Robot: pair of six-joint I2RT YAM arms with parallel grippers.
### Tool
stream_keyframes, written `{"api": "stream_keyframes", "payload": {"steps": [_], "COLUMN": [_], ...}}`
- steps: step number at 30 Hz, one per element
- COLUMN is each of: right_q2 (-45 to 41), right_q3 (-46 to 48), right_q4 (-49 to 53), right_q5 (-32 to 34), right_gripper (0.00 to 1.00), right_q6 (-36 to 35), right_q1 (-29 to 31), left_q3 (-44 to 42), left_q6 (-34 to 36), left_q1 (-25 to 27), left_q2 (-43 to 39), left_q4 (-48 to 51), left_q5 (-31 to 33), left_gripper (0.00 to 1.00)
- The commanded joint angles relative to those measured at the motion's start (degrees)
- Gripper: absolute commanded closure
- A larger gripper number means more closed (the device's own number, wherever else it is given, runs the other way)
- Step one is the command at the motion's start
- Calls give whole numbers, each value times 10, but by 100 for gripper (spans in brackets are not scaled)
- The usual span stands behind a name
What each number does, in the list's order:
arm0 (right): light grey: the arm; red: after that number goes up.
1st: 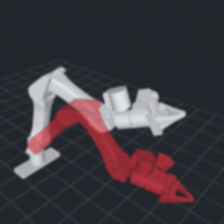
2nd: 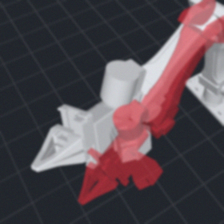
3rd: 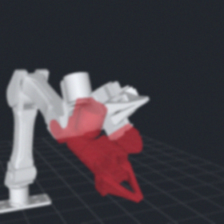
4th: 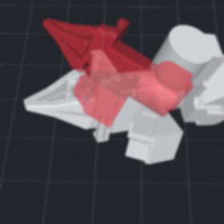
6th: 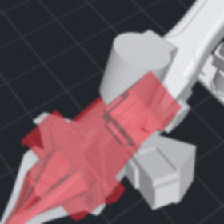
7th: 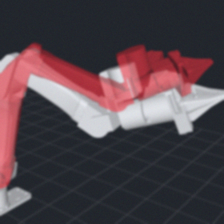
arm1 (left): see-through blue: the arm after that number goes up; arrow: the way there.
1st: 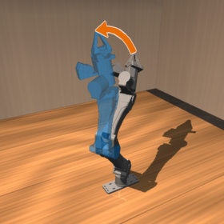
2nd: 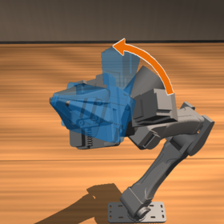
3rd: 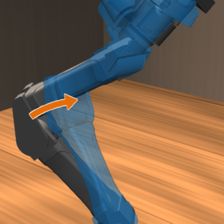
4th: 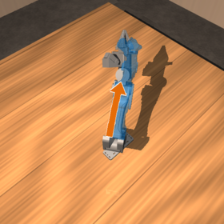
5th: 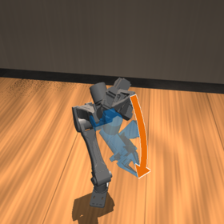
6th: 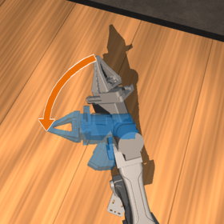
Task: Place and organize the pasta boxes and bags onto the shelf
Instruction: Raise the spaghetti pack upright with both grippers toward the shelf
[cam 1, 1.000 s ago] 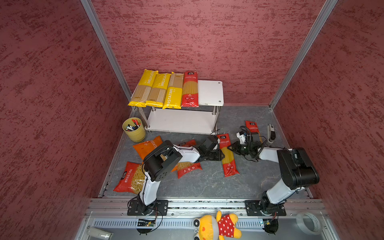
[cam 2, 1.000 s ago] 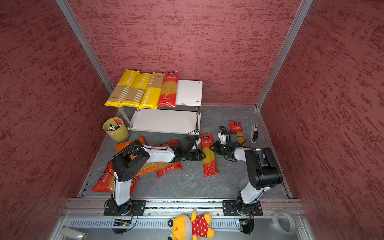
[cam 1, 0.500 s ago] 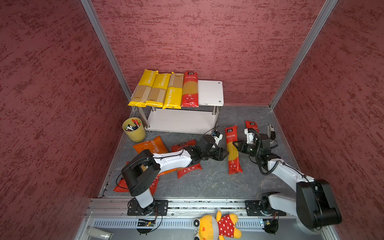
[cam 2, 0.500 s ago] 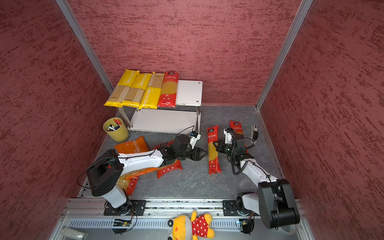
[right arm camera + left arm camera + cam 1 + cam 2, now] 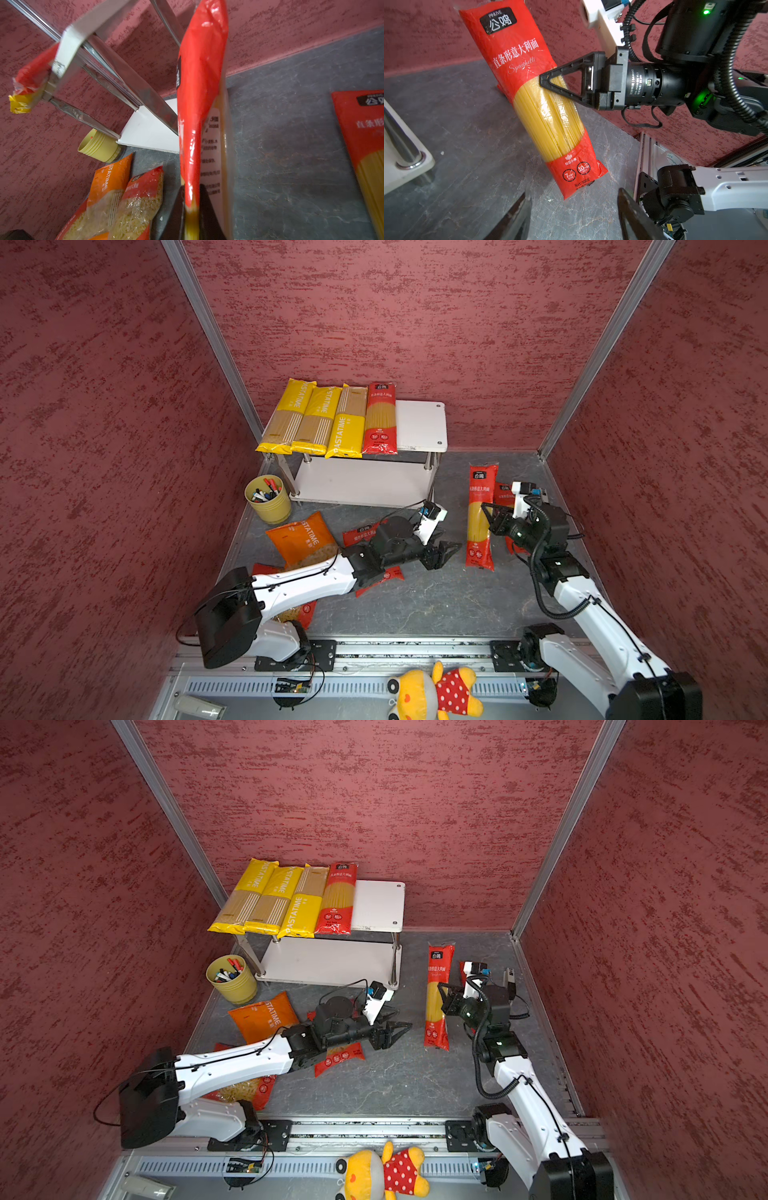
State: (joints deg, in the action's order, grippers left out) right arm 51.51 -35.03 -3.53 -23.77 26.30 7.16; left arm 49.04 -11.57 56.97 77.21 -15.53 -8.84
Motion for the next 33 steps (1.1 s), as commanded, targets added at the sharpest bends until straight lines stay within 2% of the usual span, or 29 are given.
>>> {"api": "stream_keyframes", "payload": {"steps": [1,6,9,12,18,24,29,33], "right_q2": [-31,-47,-54,-53,-25,18,42,54], "right_q3": [-79,-131,-146,-150,-154,-169,-168,-159], "right_q4": [-71,-61,-82,-130,-238,-321,-363,-396], "right_q5": [-19,-46,-73,-108,-152,-170,-184,-184], "right_gripper": [100,100,100,100,100,100,100,100], "right_q6": [1,2,19,63,138,166,168,178], "right_q1": [2,2,3,6,46,114,143,148], "left_q3": [-9,-11,-18,-23,14,57,82,80], "left_q6": [43,23,-12,-50,-56,-97,-148,-182], "left_q1": [-8,-45,-79,-111,-117,-130,-145,-161], "left_q2": [-37,-73,-93,-96,-58,2,31,40], "left_q4": [-21,-6,-16,-41,-48,-91,-152,-196], "left_q5": [33,17,-28,-104,-188,-248,-322,-350], "left_gripper": [33,32,31,28,26,27,32,45]}}
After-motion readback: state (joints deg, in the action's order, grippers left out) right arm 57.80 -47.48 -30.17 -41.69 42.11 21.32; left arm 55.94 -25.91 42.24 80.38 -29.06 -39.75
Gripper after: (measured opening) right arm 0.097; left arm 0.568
